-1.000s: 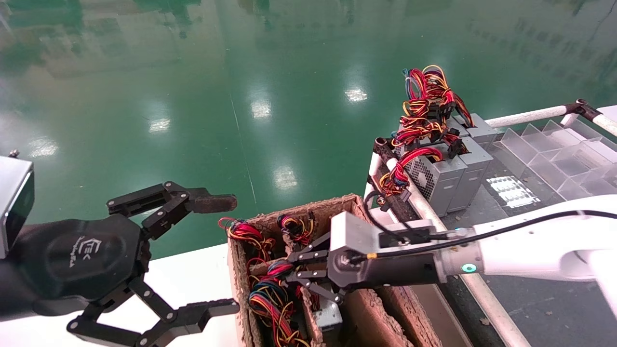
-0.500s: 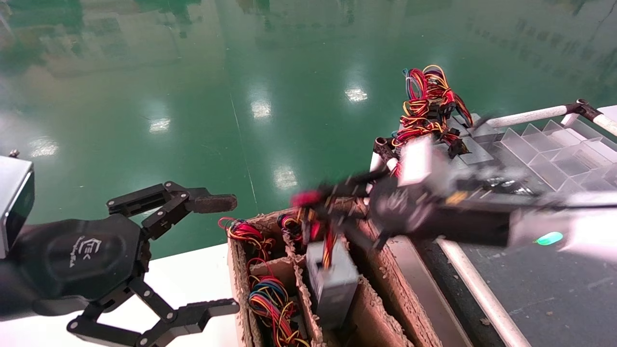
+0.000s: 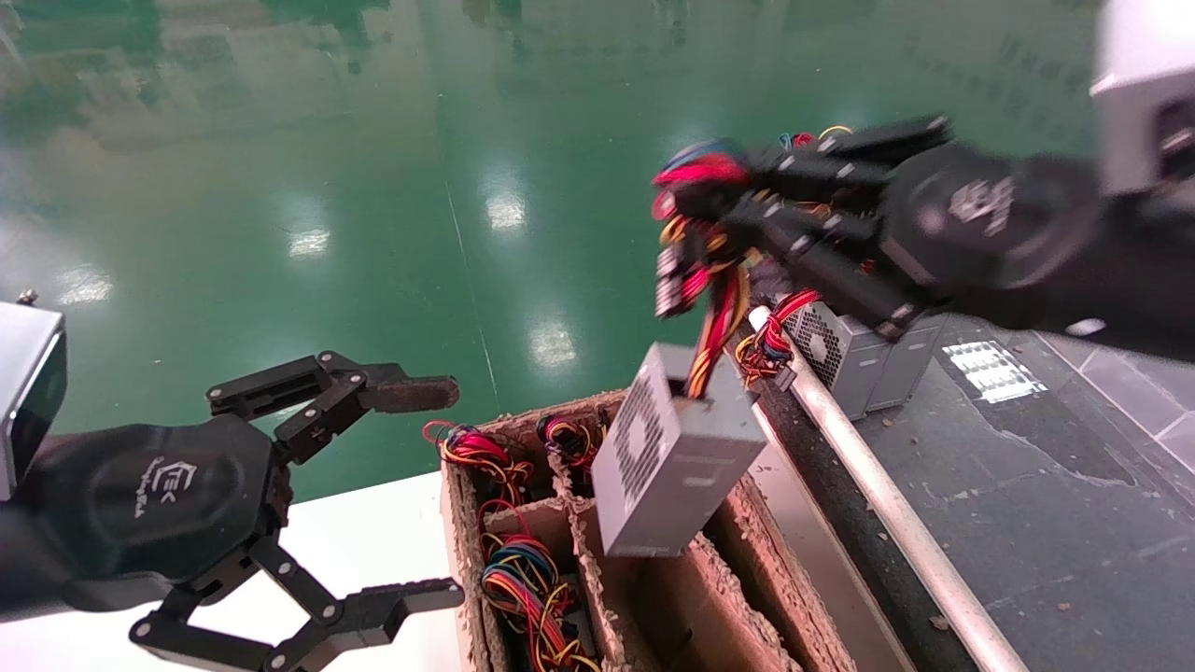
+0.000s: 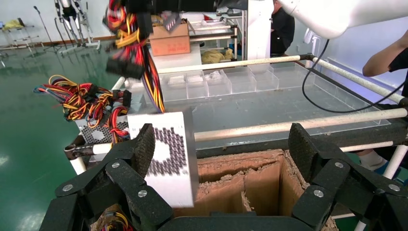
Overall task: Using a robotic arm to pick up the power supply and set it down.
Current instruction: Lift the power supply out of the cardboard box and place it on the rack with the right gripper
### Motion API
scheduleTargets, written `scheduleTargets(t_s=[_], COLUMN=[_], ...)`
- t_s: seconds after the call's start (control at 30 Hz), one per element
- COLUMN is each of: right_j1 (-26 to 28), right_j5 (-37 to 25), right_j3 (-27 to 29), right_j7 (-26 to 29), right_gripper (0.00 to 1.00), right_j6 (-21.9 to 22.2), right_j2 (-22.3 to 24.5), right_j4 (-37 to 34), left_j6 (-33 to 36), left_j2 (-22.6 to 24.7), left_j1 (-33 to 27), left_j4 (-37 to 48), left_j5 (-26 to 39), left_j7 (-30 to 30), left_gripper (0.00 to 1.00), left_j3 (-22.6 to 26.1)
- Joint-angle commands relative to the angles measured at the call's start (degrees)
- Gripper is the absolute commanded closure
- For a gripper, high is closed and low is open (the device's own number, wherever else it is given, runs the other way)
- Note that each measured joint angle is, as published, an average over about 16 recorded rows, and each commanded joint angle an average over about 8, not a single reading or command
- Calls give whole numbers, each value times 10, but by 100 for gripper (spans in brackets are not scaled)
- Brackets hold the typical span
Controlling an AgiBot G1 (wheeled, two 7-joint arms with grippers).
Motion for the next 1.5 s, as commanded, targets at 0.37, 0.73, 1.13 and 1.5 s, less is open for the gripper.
scheduleTargets(t_s=[0.37, 0.73, 1.13, 1.5], right_j1=[-4, -59, -170, -232], right_j5=[-15, -54, -70, -57], right_j3=[49, 86, 97, 94], right_j7=[64, 107, 110, 73], right_gripper=[100, 100, 100, 100], right_j6=[58, 117, 207, 269], right_j2=[132, 273, 346, 302], right_j4=[91, 92, 76, 43], left_j6=[0, 0, 0, 0], left_j2=[0, 0, 0, 0], left_j1=[0, 0, 0, 0], left_j4=[0, 0, 0, 0], left_j5=[0, 0, 0, 0], left_j7=[0, 0, 0, 0], left_gripper=[0, 0, 0, 0], left_j3=[0, 0, 0, 1])
